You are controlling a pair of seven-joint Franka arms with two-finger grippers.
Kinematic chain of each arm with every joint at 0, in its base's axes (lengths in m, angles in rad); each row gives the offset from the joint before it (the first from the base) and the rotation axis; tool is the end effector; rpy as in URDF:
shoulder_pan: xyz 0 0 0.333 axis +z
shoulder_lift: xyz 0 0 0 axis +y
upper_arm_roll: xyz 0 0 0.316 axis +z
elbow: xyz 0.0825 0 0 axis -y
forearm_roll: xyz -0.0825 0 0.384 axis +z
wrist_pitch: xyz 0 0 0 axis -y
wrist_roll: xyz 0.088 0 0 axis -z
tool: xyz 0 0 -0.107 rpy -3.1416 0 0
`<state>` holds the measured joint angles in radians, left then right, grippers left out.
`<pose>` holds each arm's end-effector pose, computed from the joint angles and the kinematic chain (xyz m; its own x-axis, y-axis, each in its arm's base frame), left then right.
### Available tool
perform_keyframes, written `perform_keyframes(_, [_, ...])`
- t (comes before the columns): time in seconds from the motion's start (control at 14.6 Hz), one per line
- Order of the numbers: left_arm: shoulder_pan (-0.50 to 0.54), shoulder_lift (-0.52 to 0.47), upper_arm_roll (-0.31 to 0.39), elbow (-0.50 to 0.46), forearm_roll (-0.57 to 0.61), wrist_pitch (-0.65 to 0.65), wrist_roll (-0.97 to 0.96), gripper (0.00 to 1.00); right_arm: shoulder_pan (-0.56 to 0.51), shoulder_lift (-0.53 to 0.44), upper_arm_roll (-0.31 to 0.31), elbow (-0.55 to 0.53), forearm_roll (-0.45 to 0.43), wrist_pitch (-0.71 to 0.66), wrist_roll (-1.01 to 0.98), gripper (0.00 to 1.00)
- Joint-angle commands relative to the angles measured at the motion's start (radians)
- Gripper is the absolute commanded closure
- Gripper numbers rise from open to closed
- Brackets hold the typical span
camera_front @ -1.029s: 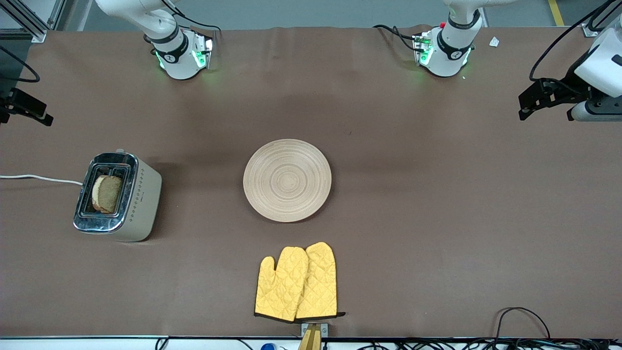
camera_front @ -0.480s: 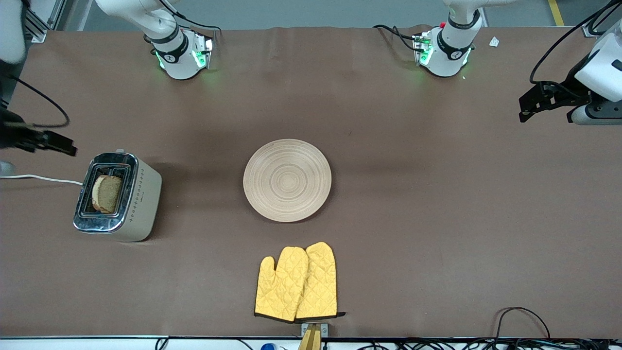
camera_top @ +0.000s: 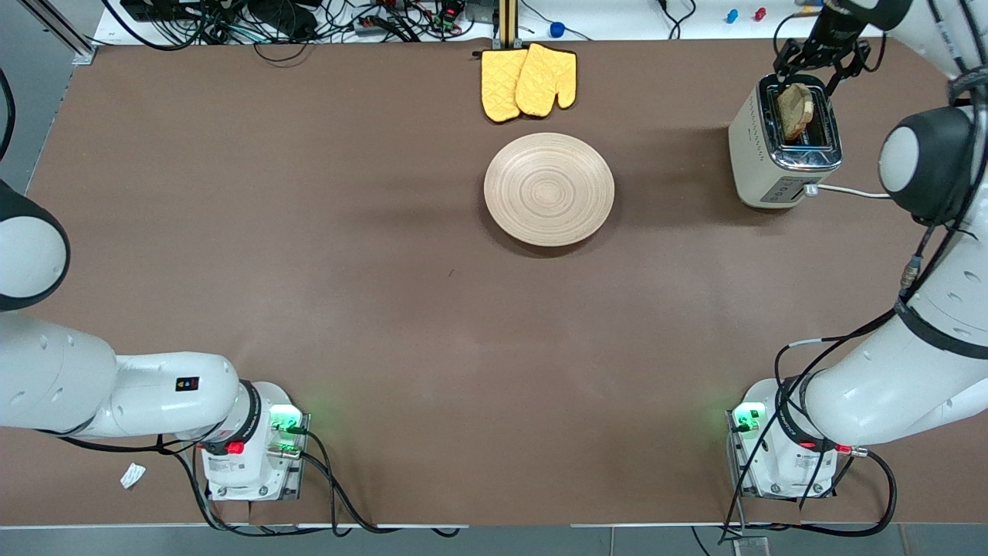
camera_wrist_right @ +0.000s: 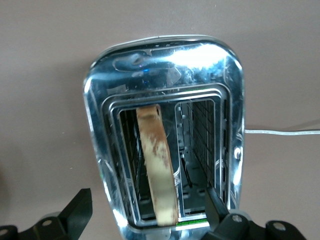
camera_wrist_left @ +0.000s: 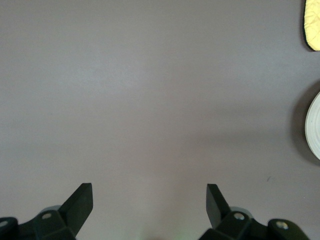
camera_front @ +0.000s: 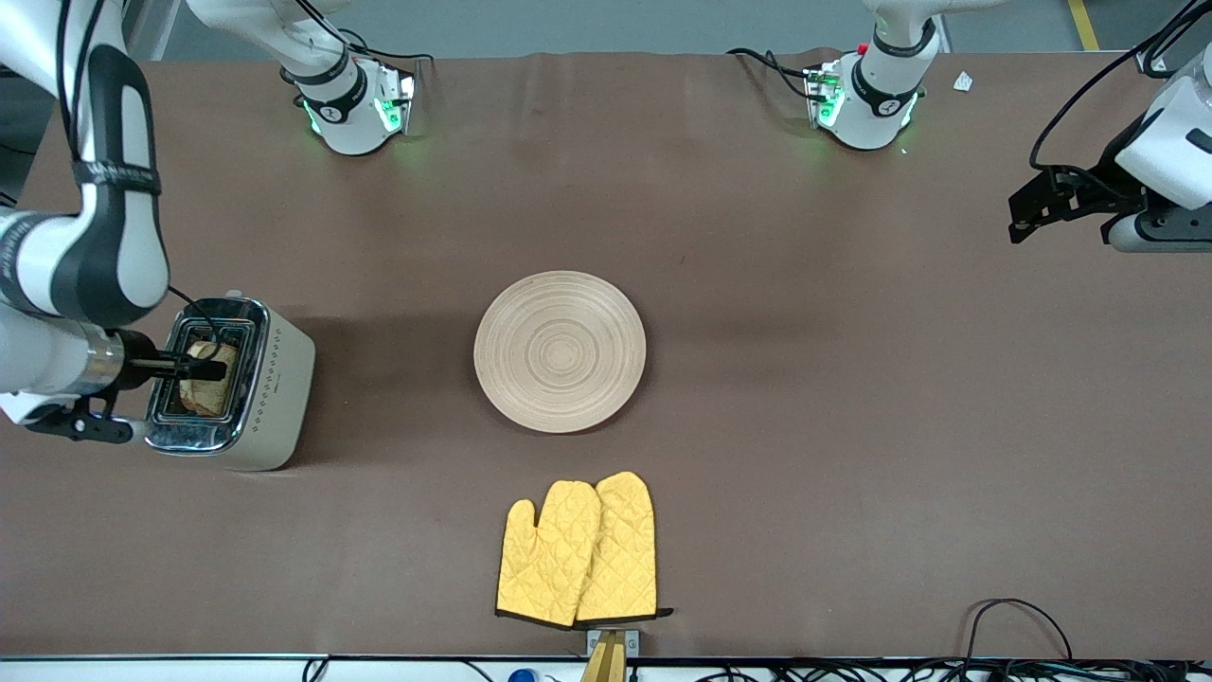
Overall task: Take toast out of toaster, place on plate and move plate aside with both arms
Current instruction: 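Grasp the toast slice with the right gripper and lift it out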
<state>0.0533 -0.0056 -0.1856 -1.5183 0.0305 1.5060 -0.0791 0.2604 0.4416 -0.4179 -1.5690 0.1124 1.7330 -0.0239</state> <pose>0.5422 -0.0690 0.6465 0.9987 -0.0512 -0.0043 -0.0513 -0.9982 -0.0319 0.6439 -0.0584 0.3873 0.9593 -0.1533 -0.2372 -0.1417 -0.9878 0.0652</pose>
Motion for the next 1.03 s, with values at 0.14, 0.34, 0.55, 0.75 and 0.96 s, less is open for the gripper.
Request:
perform_keyframes(0.14, [0.002, 0.006, 0.005, 0.013, -0.004, -0.010, 0.015, 0.00, -0.024, 0.005, 0.005, -0.006, 0.021, 0.003, -0.082, 0.64])
perform_keyframes(0.34, [0.002, 0.007, 0.006, 0.010, -0.004, -0.010, 0.016, 0.00, -0.041, 0.005, 0.005, 0.004, 0.020, 0.003, -0.140, 0.86])
perform_keyframes(0.55, [0.002, 0.010, 0.006, 0.010, -0.004, -0.010, 0.016, 0.00, -0.023, -0.004, 0.007, 0.044, 0.009, -0.010, -0.157, 0.92])
perform_keyframes(0.75, [0.002, 0.010, 0.011, 0.013, -0.004, -0.010, 0.016, 0.00, 0.060, -0.055, 0.005, 0.087, 0.003, -0.073, -0.136, 0.92])
perform_keyframes(0.96, [0.002, 0.010, 0.011, 0.015, -0.003, -0.010, 0.010, 0.00, 0.152, -0.054, 0.008, 0.196, 0.000, -0.194, 0.026, 0.92])
